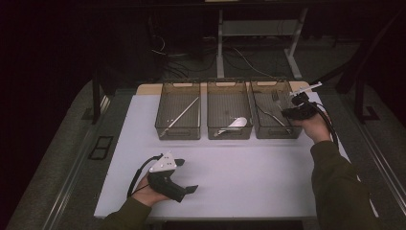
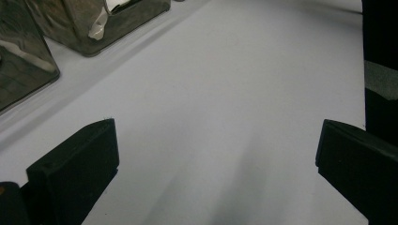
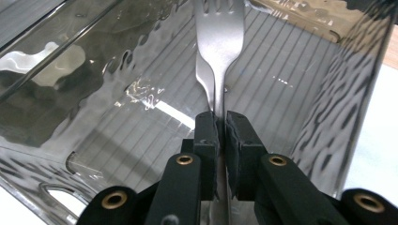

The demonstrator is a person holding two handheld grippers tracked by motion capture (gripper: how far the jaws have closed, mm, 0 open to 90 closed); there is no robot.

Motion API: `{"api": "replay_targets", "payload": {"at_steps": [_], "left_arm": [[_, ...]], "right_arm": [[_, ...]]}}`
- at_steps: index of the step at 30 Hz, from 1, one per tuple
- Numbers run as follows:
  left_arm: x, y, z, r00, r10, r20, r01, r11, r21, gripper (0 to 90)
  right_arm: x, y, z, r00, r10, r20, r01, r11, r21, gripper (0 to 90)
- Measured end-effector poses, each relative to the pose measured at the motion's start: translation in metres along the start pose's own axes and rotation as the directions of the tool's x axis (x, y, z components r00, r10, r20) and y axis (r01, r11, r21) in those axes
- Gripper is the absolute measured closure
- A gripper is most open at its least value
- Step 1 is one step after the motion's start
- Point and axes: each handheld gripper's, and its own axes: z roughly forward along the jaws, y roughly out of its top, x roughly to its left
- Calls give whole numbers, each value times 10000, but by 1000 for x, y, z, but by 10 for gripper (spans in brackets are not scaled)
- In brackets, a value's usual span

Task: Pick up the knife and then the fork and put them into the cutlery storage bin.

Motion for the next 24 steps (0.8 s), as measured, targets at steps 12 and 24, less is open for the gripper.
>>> {"api": "replay_targets", "payload": {"at_steps": [12, 24], "left_arm": [[0, 0, 0, 10000, -18, -11, 18, 10000, -8, 0], [0, 1, 1, 10000, -16, -69, 16, 10000, 24, 0]], "right_arm": [[-4, -1, -8, 9972, 618, -426, -642, 9963, -576, 689], [2, -5, -25, 9887, 861, -1224, -1030, 9849, -1395, 462]]}}
